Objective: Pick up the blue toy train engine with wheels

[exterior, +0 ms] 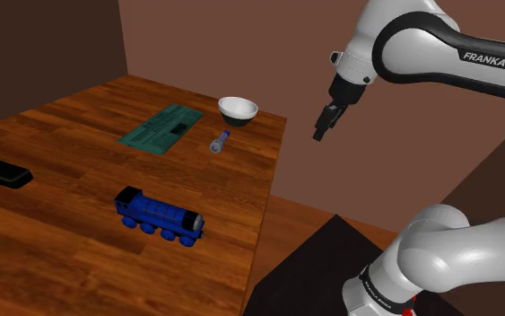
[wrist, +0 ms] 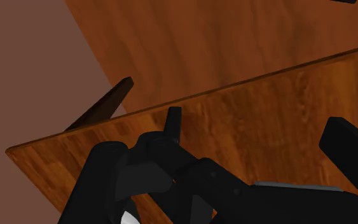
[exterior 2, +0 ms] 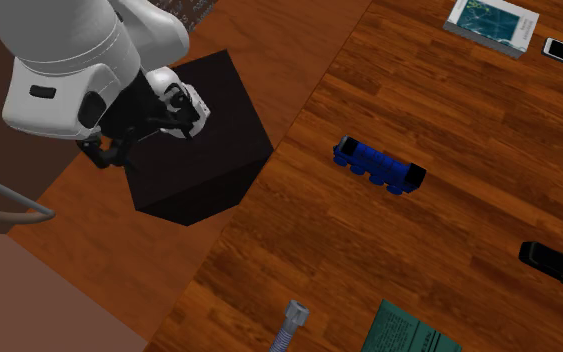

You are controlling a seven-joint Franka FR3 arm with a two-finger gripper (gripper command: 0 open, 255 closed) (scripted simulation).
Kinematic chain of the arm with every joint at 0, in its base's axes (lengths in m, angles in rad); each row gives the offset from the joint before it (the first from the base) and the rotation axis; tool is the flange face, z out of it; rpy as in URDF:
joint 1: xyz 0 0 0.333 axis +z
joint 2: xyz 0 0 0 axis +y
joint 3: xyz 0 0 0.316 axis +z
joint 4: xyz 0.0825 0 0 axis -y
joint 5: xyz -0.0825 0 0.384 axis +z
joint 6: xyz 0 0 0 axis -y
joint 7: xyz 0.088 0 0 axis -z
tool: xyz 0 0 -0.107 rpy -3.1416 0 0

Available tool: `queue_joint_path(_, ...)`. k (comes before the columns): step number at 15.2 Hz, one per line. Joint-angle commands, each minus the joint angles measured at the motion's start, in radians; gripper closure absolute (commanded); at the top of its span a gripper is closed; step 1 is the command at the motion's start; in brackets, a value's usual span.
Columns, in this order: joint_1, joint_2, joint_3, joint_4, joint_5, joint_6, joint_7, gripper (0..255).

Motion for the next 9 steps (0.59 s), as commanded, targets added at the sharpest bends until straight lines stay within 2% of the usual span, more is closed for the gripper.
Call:
queue_joint_path(1, 0.000, 0.000, 0.000, 0.000, 0.000, 0.000, 0.000, 0)
queue_joint_path(9, 0.071, 0.159, 0.102, 0.007, 0.087, 0.144, 0.072, 0)
